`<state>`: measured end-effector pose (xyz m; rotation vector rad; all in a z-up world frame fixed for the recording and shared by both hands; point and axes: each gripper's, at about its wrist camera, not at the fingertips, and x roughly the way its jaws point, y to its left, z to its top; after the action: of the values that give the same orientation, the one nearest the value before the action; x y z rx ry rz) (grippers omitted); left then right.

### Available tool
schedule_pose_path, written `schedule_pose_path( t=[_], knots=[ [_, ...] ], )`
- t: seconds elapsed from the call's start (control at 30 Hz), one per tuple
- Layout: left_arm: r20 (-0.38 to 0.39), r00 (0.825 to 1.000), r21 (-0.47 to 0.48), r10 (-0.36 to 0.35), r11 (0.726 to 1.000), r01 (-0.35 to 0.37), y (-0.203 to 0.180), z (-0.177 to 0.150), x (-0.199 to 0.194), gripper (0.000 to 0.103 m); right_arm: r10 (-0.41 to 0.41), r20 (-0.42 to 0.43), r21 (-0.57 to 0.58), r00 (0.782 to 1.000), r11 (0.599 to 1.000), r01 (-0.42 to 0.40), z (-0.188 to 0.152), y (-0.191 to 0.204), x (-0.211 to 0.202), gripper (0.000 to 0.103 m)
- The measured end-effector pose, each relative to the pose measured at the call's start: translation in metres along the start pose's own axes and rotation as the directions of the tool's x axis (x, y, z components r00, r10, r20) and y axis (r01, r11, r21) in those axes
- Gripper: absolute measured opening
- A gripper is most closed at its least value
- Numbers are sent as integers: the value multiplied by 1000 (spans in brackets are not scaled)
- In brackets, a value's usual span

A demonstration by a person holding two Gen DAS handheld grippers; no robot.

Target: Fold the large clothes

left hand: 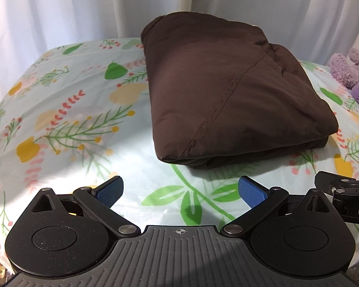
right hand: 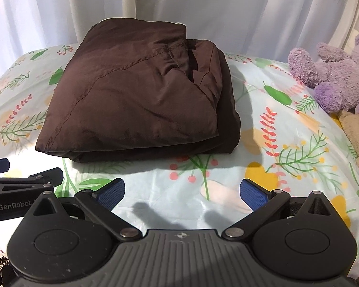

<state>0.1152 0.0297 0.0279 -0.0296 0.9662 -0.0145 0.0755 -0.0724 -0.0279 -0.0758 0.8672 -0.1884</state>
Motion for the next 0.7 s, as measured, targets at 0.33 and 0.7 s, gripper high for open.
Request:
schedule_pose_path(
  t=[0.33, 0.7],
  knots=[
    [-12, 1000, -6, -21, 1000, 21, 1, 1, 3, 103, 2, -2, 23, 1000, 1000, -2, 2, -6, -1, 102],
    [-20, 999, -1, -34, 999, 34, -2, 2, 4, 103, 1, 2, 27, 1000, 1000, -1, 4, -8, -2, 102]
  ],
)
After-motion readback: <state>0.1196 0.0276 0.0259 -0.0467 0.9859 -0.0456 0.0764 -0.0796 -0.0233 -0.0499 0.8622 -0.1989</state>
